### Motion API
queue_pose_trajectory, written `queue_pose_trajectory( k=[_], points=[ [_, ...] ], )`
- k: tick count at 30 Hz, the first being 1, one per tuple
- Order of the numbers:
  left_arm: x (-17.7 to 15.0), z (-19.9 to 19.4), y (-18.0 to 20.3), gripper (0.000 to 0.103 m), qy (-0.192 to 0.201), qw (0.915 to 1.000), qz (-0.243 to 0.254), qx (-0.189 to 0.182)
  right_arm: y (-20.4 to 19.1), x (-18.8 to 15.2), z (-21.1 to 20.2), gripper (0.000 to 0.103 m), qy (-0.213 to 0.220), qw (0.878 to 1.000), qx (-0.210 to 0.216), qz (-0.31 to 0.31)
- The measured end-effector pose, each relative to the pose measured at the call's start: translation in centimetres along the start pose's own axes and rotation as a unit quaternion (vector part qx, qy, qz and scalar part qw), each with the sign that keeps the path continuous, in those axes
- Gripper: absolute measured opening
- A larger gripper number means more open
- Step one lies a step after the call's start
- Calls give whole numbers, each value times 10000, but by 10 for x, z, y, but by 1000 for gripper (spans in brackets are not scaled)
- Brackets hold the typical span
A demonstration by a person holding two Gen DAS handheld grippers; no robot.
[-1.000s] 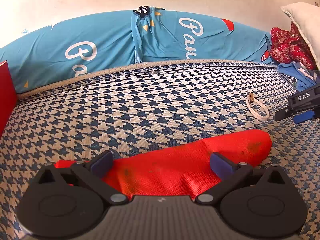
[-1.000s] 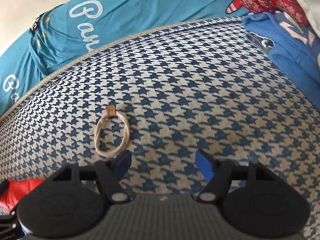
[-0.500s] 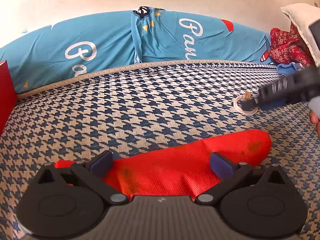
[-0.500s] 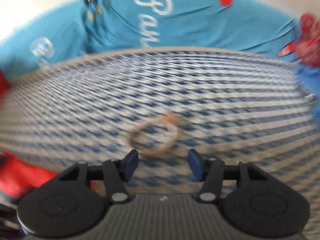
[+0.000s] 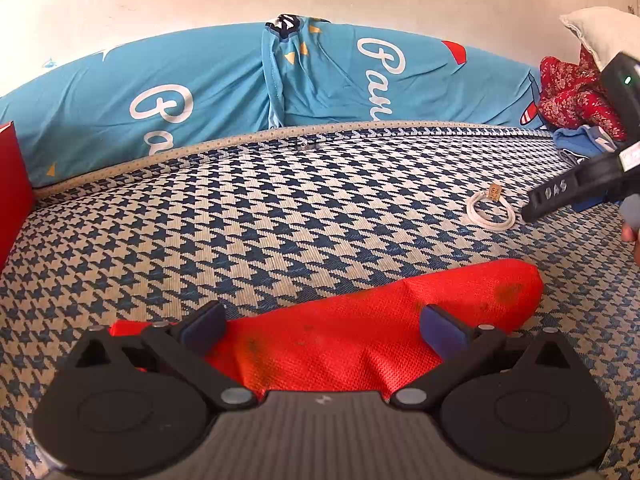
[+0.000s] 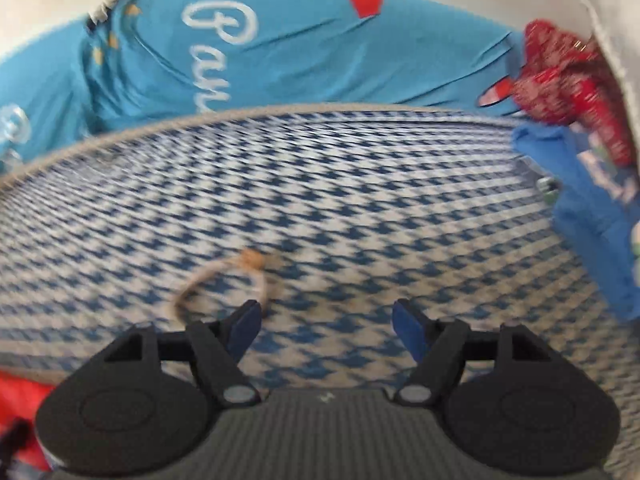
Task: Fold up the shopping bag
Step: 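Hover the open right gripper over the beige rubber band, aligning to it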
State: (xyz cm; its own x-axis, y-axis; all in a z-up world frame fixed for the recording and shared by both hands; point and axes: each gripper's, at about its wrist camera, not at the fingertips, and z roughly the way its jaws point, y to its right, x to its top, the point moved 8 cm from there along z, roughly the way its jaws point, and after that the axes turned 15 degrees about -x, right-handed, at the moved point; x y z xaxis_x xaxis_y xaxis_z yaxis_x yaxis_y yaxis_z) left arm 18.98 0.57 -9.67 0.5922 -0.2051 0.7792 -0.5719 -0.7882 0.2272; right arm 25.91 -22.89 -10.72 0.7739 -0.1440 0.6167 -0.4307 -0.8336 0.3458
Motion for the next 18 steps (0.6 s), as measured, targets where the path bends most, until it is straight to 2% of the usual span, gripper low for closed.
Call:
queue_pose_trajectory(
  k=[3, 5, 6, 7, 9, 11, 14, 16, 18],
  points=[
    [0, 0, -1, 103, 1, 10000, -3, -6, -9, 0, 0, 74, 85, 9999, 148, -14],
    [0, 0, 0, 103, 2, 10000, -6, -11, -27, 2, -9, 74, 168, 9976, 634, -239],
    [0, 0, 0, 103, 2, 10000, -7, -13, -40, 1, -17, 74, 49, 9920, 1243, -224],
    [0, 0, -1, 103, 0, 10000, -5, -12, -42, 3, -22, 73, 23, 9886, 1505, -98],
    [0, 0, 0, 103, 4, 10000, 0, -12, -40, 8, -30, 74, 42, 9840, 1766, 208],
    [0, 0, 0, 103, 7, 10000, 1, -13, -32, 14, -34, 77, 41, 9829, 1764, 519],
    [1, 0, -1, 103, 12, 10000, -5, -19, -25, 14, -33, 87, -377, 9750, 1969, 964],
    [1, 0, -1, 103, 18, 10000, -1, -24, -24, 11, -33, 93, -683, 9749, 1879, 984],
    [2, 0, -2, 103, 25, 10000, 0, -30, -26, 8, -43, 98, -793, 9788, 1728, 760]
  ],
)
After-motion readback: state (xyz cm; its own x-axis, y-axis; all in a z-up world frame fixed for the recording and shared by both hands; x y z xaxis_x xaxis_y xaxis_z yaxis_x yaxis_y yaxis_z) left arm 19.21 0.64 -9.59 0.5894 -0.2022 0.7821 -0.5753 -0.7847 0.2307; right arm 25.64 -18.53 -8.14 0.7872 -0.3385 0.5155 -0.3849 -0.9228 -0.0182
